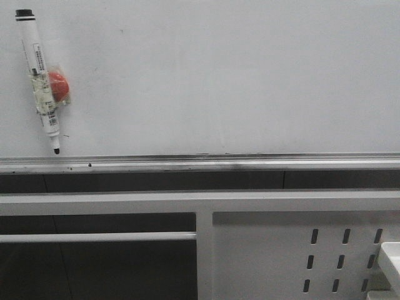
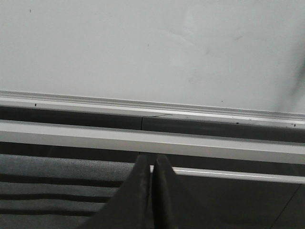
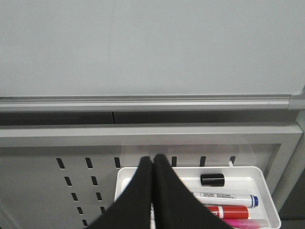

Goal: Write number 1 on whiteboard

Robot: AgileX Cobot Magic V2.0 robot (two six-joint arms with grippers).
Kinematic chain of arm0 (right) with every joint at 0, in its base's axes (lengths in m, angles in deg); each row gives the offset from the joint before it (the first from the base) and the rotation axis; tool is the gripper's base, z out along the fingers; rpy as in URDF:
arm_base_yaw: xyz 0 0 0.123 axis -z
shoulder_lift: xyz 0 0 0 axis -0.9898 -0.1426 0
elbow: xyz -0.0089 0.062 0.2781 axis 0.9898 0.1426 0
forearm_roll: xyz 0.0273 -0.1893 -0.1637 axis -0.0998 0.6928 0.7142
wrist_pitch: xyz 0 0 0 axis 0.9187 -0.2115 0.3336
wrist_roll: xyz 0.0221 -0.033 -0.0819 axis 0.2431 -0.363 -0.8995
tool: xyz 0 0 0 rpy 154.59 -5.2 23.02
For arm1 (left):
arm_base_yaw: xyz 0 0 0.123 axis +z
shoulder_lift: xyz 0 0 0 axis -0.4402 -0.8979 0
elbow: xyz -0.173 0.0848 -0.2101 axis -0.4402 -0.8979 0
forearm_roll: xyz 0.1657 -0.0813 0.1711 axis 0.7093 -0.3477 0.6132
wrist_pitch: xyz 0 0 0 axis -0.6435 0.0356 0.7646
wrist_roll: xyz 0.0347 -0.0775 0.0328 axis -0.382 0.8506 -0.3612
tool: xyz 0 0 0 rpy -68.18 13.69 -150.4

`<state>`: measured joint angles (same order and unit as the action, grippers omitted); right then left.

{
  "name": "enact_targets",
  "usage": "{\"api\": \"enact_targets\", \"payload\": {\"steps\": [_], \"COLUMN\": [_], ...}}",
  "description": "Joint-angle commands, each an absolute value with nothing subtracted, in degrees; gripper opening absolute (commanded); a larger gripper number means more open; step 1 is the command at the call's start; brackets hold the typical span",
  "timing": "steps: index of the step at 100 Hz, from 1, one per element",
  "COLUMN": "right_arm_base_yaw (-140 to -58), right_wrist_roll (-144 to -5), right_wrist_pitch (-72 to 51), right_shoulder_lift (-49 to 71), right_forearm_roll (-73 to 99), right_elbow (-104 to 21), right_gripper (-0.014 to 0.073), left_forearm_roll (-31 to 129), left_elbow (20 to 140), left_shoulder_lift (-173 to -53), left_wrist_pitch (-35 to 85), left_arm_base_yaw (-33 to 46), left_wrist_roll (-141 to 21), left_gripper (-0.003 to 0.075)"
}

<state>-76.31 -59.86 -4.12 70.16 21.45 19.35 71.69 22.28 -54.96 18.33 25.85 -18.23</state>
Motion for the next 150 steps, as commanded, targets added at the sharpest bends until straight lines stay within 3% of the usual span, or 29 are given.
{"api": "enact_targets", "payload": {"steps": [1, 43, 58, 87, 126, 150], "right_arm_base_yaw": [-75.86, -75.86, -75.86, -75.86, -75.86, -75.86], "right_wrist_roll": [-59.89, -59.89, -59.89, -59.89, -59.58, -58.91], "right_wrist_pitch": [-5.66, -5.77, -6.06, -26.1, -32.92, -17.47], "right_shoulder_lift": [71.19, 71.19, 71.19, 71.19, 71.19, 69.04], "right_forearm_roll": [22.61, 22.61, 22.73, 21.33, 17.12, 12.86], "right_elbow": [20.11, 20.11, 20.11, 20.11, 19.96, 8.95], "right_gripper": [-0.0069, -0.0069, -0.0069, -0.0069, -0.0069, -0.0069], "left_forearm_roll": [71.16, 71.06, 69.91, 71.56, 73.78, 62.85], "left_elbow": [20.17, 20.17, 20.17, 20.17, 20.27, 24.71], "left_shoulder_lift": [-53.71, -53.71, -53.71, -53.71, -53.71, -56.26], "left_wrist_pitch": [20.89, 21.12, 27.39, 32.2, 40.02, 34.13], "left_arm_base_yaw": [25.44, 25.44, 25.33, 25.45, 25.45, 25.45], "left_wrist_roll": [-18.22, -18.22, -18.22, -18.22, -18.22, -18.22], "left_gripper": [-0.002, -0.002, -0.002, -0.002, -0.002, -0.002]}}
